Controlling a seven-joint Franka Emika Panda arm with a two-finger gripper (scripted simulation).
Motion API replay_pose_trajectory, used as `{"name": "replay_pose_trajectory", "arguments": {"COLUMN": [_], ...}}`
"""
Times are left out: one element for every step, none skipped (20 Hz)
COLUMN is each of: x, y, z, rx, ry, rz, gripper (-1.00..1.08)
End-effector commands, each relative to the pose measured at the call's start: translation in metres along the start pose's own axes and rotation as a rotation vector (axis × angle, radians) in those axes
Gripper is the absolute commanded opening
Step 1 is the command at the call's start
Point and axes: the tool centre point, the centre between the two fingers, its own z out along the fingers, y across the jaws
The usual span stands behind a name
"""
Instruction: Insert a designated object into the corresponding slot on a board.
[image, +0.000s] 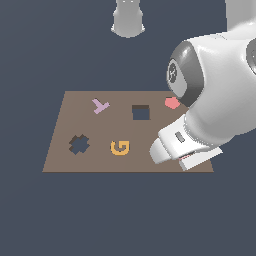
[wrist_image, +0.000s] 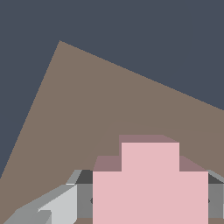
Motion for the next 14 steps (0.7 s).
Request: {"name": "replay_pose_trajectory", "arguments": {"x": [0.000,0.000,0.000,0.000,0.000,0.000,0.000,0.000,0.000,0.000,0.000,0.000,0.000,0.000], "y": [-0.001,-0.001,-0.001,0.000,0.000,0.001,0.002,0.004,0.008,0.012,0.018,0.024,0.031,0.040], "z": [0.001,0.001,0.001,0.000,0.000,0.000,0.000,0.000,0.000,0.000,-0.001,-0.001,-0.001,-0.001], "rx": [0.001,0.001,0.001,0.000,0.000,0.000,0.000,0.000,0.000,0.000,0.000,0.000,0.000,0.000], "ry": [-0.001,-0.001,-0.001,0.000,0.000,0.000,0.000,0.000,0.000,0.000,0.000,0.000,0.000,0.000], "rz": [-0.001,-0.001,-0.001,0.000,0.000,0.002,0.006,0.014,0.024,0.038,0.055,0.074,0.097,0.123], "gripper": [-1.00,-1.00,-1.00,-1.00,-1.00,-1.00,-1.00,-1.00,-1.00,-1.00,-1.00,-1.00,-1.00,-1.00]}}
